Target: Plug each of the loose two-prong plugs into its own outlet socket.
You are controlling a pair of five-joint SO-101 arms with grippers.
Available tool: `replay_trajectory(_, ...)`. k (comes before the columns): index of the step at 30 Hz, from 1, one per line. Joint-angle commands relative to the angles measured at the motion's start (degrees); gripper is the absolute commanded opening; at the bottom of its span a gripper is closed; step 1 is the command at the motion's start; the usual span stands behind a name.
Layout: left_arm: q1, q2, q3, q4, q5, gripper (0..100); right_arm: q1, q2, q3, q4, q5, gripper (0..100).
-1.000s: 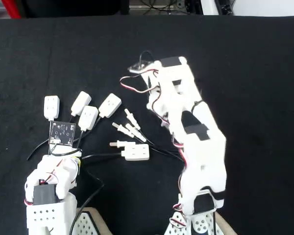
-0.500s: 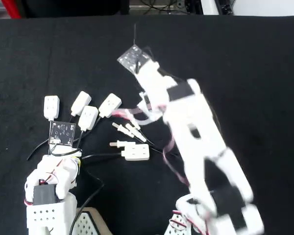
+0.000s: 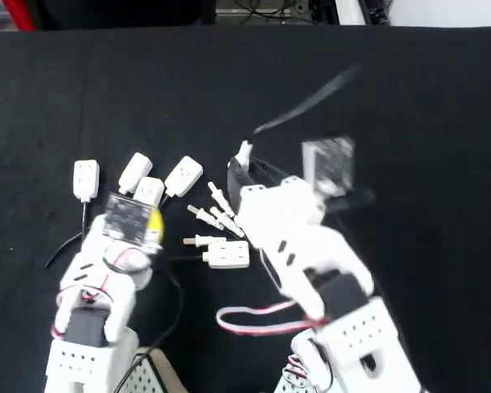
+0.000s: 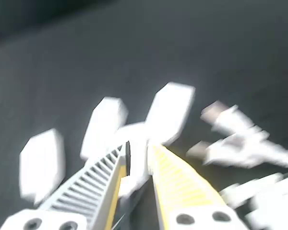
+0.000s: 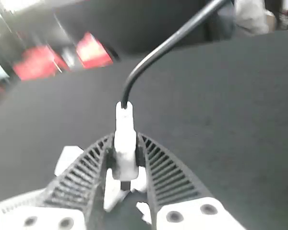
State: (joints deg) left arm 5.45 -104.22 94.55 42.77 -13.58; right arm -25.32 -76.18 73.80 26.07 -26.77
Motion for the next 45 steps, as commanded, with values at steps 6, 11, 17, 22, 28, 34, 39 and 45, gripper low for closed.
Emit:
replay_trajectory(6, 15.4, -0.3, 2.9, -10.3, 0.6, 9, -3.3, -28.2, 20.7, -5.2, -4.1, 1.2)
replay_trajectory(11, 14.5, -0.3, 2.8, -10.4, 2.5, 9, -16.3, -36.7, 22.4, 5.6, -4.5, 1.2)
replay_trajectory(17, 14.4, -0.3, 2.3, -10.4, 6.2, 9, -18.5, -34.2, 22.5, 4.5, -4.4, 1.2)
replay_trajectory(22, 14.4, -0.3, 2.8, -10.5, 6.2, 9, -18.6, -34.2, 21.2, 4.8, -4.2, 1.2)
replay_trajectory(28, 14.4, -0.3, 2.8, -6.9, 6.2, 9, -15.4, -34.2, 20.3, 4.0, -4.1, 1.2)
replay_trajectory(34, 15.0, -0.3, 0.9, 3.2, -1.6, 14, -14.9, -34.2, 19.4, 3.0, -4.1, 1.2)
replay_trajectory(39, 14.4, -0.3, -1.5, 8.1, 0.5, 21, -14.6, -34.2, 18.3, 4.0, -4.5, 1.2)
replay_trajectory(45, 11.9, -0.3, -2.2, 3.8, 8.7, 22, -15.0, -33.8, 18.2, 5.6, -4.7, 1.2)
